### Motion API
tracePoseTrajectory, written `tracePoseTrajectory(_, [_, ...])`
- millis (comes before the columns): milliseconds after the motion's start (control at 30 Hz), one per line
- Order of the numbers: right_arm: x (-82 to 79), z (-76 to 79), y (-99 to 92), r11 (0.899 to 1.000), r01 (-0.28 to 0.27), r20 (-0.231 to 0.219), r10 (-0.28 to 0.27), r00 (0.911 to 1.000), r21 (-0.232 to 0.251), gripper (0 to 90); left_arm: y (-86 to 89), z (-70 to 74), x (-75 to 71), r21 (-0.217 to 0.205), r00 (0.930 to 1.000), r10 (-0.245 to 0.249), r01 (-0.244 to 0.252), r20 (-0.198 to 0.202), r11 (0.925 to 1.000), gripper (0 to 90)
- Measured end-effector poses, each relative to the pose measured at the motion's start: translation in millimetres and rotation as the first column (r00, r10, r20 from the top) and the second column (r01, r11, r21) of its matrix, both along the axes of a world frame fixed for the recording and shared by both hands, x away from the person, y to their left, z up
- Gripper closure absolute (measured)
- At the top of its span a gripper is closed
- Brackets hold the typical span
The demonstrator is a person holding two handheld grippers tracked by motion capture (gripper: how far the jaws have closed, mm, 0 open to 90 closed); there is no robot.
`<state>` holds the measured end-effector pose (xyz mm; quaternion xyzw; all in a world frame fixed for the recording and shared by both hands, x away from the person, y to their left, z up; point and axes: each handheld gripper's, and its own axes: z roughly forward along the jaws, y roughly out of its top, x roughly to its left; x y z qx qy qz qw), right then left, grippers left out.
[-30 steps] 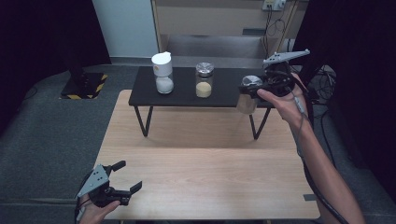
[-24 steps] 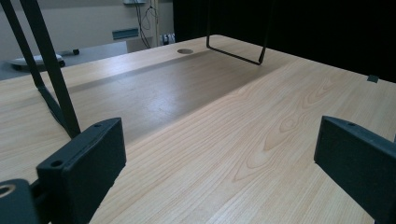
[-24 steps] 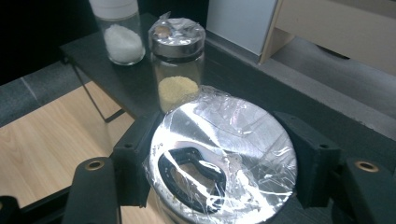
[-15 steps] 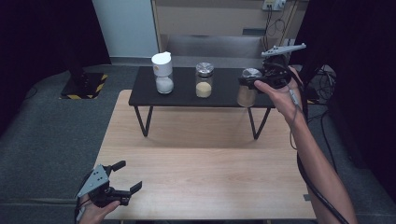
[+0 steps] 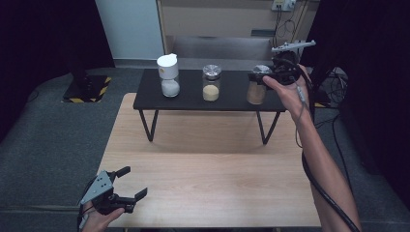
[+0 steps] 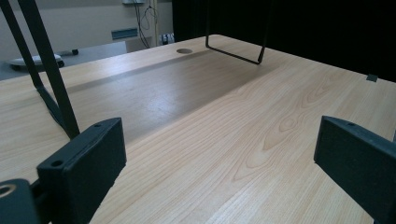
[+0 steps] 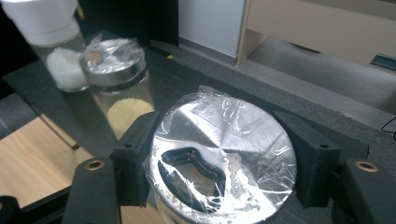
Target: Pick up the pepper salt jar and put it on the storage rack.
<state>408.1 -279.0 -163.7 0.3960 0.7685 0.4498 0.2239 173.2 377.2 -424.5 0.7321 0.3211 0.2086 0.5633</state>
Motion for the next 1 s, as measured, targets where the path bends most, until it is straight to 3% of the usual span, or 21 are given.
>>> tracePoseTrajectory(433, [14.5, -6.4, 13.6, 0.997, 0.073, 0.015, -0.073, 0.9972, -0.007, 35.5, 0.4, -0.1, 0.0, -0.001, 1.0000, -0.002, 0.002, 0.001, 1.0000, 1.0])
tracePoseTrajectory(1000, [24.4, -17.1, 17.2, 0.996, 0.086, 0.018, -0.086, 0.9961, -0.004, 35.5, 0.3, -0.5, 0.3, -0.002, 1.0000, -0.004, 0.004, 0.000, 1.0000, 1.0])
